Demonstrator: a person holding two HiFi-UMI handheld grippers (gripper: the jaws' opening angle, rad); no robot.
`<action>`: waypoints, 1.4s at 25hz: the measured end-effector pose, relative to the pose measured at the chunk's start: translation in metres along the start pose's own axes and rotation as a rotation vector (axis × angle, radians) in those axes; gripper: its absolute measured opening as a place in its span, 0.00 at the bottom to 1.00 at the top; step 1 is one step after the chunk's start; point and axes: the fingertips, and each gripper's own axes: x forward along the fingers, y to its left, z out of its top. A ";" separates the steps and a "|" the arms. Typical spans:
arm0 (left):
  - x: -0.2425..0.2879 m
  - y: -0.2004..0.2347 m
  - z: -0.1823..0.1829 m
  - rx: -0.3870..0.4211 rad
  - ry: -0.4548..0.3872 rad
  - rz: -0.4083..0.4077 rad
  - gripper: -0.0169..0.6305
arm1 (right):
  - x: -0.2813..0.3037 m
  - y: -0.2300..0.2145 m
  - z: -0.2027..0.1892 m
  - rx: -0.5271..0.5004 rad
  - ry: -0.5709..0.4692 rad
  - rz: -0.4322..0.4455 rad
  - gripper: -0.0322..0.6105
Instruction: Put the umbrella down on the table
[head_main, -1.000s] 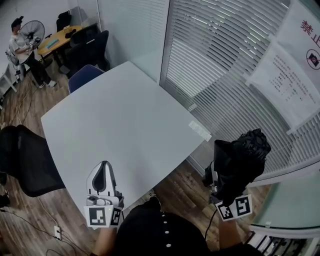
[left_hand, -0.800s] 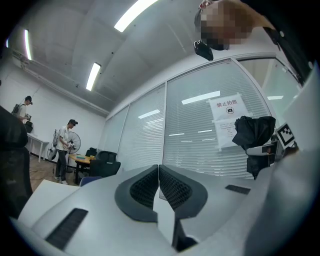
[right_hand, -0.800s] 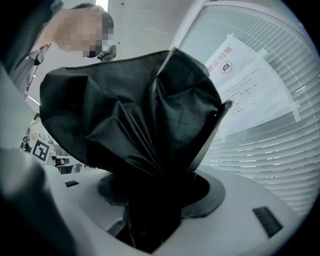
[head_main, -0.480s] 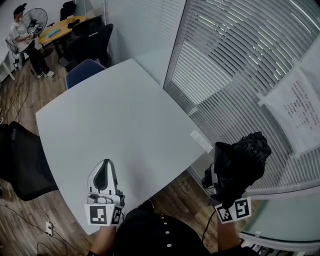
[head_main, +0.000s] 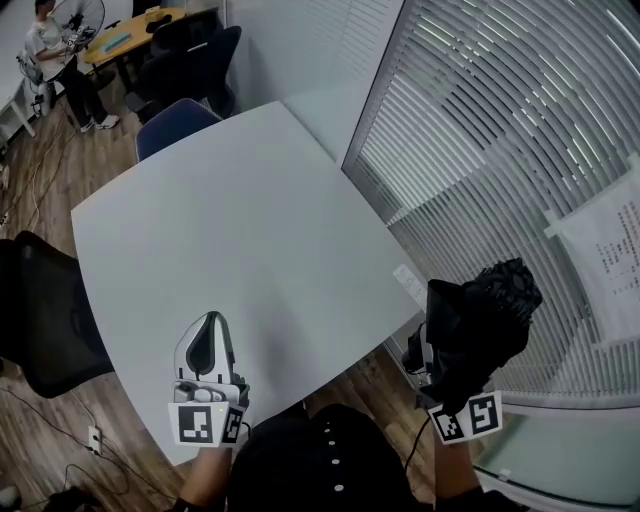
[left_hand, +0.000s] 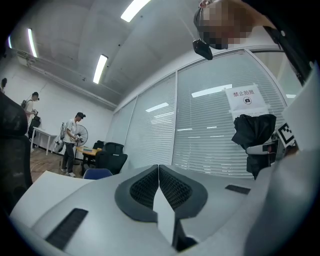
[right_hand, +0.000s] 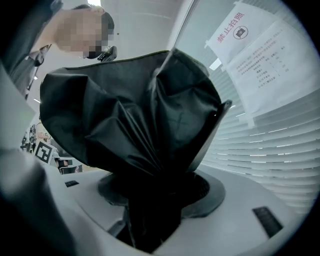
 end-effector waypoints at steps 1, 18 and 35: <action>0.001 0.001 0.000 0.002 0.001 0.007 0.05 | 0.003 0.000 -0.002 0.004 0.005 0.008 0.46; -0.064 0.050 0.009 0.043 0.005 0.408 0.05 | 0.109 0.054 -0.024 0.056 0.079 0.404 0.46; -0.145 0.060 0.007 0.064 0.047 0.743 0.05 | 0.170 0.142 -0.095 0.045 0.229 0.792 0.46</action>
